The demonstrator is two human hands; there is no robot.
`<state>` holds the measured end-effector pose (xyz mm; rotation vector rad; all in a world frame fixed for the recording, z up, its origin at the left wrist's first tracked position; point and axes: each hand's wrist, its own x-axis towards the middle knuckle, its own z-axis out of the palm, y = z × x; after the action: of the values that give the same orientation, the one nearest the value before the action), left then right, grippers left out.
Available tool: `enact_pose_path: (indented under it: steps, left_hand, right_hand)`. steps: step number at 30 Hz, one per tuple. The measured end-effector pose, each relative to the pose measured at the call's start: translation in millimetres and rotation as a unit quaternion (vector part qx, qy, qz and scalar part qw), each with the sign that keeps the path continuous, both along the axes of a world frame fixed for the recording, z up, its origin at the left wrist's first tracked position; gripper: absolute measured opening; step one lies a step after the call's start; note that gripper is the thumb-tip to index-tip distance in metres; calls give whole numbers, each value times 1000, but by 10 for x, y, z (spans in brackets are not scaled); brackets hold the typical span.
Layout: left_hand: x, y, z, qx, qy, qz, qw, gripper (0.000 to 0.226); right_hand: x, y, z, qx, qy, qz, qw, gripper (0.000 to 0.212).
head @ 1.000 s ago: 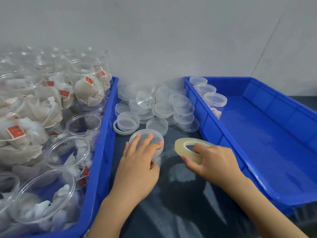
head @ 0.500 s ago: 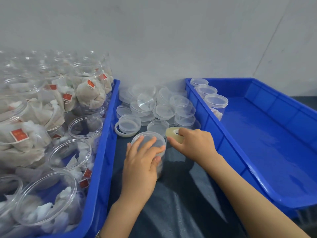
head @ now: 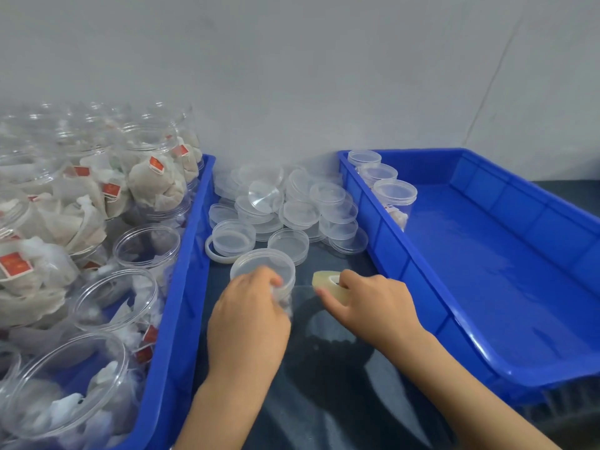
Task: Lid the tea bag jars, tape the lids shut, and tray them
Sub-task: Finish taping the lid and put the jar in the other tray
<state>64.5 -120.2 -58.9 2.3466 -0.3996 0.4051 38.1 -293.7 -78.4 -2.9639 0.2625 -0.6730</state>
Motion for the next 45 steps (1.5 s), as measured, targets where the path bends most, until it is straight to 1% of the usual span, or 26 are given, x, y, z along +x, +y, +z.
enact_pose_path:
  steps: [1,2,4,6,8,10,12,14,16,18,20,22,23,25,26,29,32,36,38,40,43,45]
  left_hand:
    - [42,-32,40,11,-4,-13,1000,50]
    - [102,-67,79,42,-5,-39,998,60]
    - [233,-130,116,141,19,-90,986,70]
    - [318,-132,57,227,65,-100,967,73]
    - [328,-99,0,258,68,-99,959,84]
    - [321,-84,-14,236,67,-110,963,91]
    - [335,-68,3,194,86,-122,970,91]
    - [353,-54,23,149,109,-133,974,90]
    - [357,-47,30,130,116,-140,975,88]
    - [351,-43,33,133,111,-141,975,88]
    - [340,-39,44,132,109,-142,975,90]
    - [344,-33,36,139,103,-145,974,90]
    - [348,-30,28,149,99,-146,973,87]
    - [365,-21,6,182,91,-144,968,71]
    - [372,-14,-5,203,82,-141,965,66]
    - [391,0,-29,254,51,-139,956,68]
    - [397,-11,-26,250,55,-143,956,66]
    - [376,21,2,239,38,-138,960,60]
    - [338,45,14,222,6,-128,967,61]
    - [280,50,13,176,-10,-112,978,67]
    - [241,32,-13,97,21,-91,991,75]
    - [234,27,-31,87,39,-89,991,77]
  right_hand:
    - [-29,9,15,6,8,0,1000,46]
    - [-51,18,35,9,17,0,1000,46]
    - [-95,47,77,7,36,-9,999,44]
    - [-166,79,153,11,48,-22,999,43]
    - [-307,124,234,9,39,-25,999,42]
    - [-495,187,241,-14,-13,-2,1000,42]
    - [-647,239,174,-39,-60,40,997,44]
    - [-669,205,131,-46,-62,44,996,44]
    - [-541,116,124,-39,-54,11,998,39]
    - [-361,37,138,-39,-16,-34,999,38]
    - [-149,-16,98,-20,7,-51,998,44]
    - [39,-55,37,-9,-13,-41,999,46]
    - [122,-64,19,-7,-36,-32,999,44]
    - [253,-69,30,-10,-62,-15,998,45]
    - [300,-68,35,-15,-62,-9,998,47]
    - [413,-79,-22,-13,-54,13,998,56]
    - [469,-62,-72,-1,-7,26,1000,66]
    - [406,-66,-69,0,-1,32,999,69]
    - [334,-56,-65,-5,4,39,999,69]
    - [261,-35,-51,-8,11,43,999,71]
    - [195,-15,2,-15,21,55,998,69]
    - [175,-30,66,-27,43,84,995,57]
